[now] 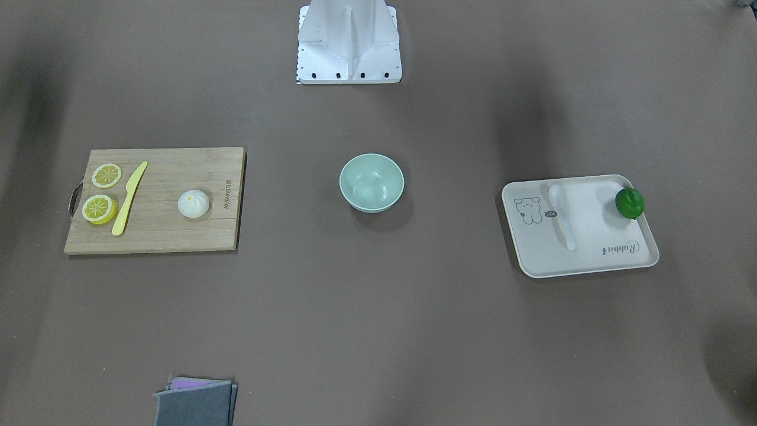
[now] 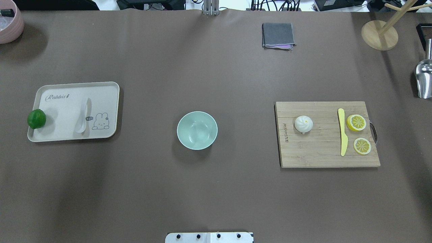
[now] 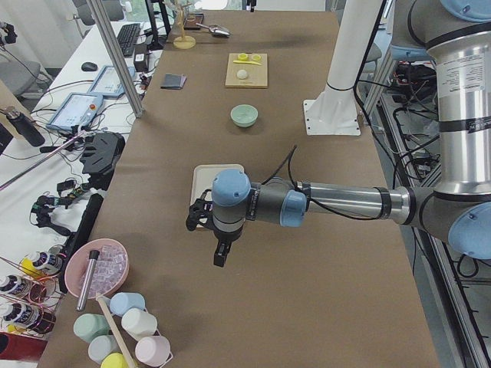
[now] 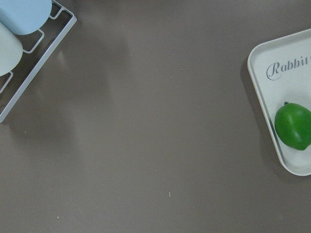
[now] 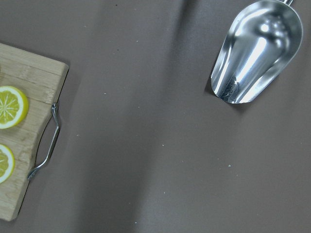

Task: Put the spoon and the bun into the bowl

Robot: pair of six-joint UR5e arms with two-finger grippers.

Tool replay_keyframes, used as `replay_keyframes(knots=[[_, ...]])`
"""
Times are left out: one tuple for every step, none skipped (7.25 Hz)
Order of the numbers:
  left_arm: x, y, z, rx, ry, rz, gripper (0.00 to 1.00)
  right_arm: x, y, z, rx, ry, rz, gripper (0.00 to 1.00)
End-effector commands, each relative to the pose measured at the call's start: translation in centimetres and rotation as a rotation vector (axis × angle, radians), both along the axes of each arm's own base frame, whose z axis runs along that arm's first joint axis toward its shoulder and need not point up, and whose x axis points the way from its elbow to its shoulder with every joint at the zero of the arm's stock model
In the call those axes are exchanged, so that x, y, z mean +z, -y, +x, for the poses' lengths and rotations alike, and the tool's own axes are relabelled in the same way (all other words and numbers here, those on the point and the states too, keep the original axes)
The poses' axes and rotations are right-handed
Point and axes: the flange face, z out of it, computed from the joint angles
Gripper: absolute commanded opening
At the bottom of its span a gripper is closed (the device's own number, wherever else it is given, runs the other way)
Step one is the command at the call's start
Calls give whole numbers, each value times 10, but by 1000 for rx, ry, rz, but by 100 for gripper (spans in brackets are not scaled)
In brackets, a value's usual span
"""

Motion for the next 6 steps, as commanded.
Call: replay_keyframes(knots=[[-11, 11, 3, 13, 2, 32, 98, -1, 1, 0, -1, 0, 2, 100], [-5, 8, 7, 38, 4, 52, 98, 0, 1, 0, -1, 0, 1, 100], [-5, 8, 7, 37, 3, 54, 98, -1, 1, -1, -1, 3, 3, 100], [-5, 8, 7, 37, 3, 54, 98, -2, 1, -1, -3, 8, 3, 100], [-4, 8, 7, 37, 3, 51, 98, -2, 0, -1, -3, 9, 3, 100], [-6, 8, 7, 35, 2, 52, 98, -2, 1, -1, -3, 8, 3, 100]])
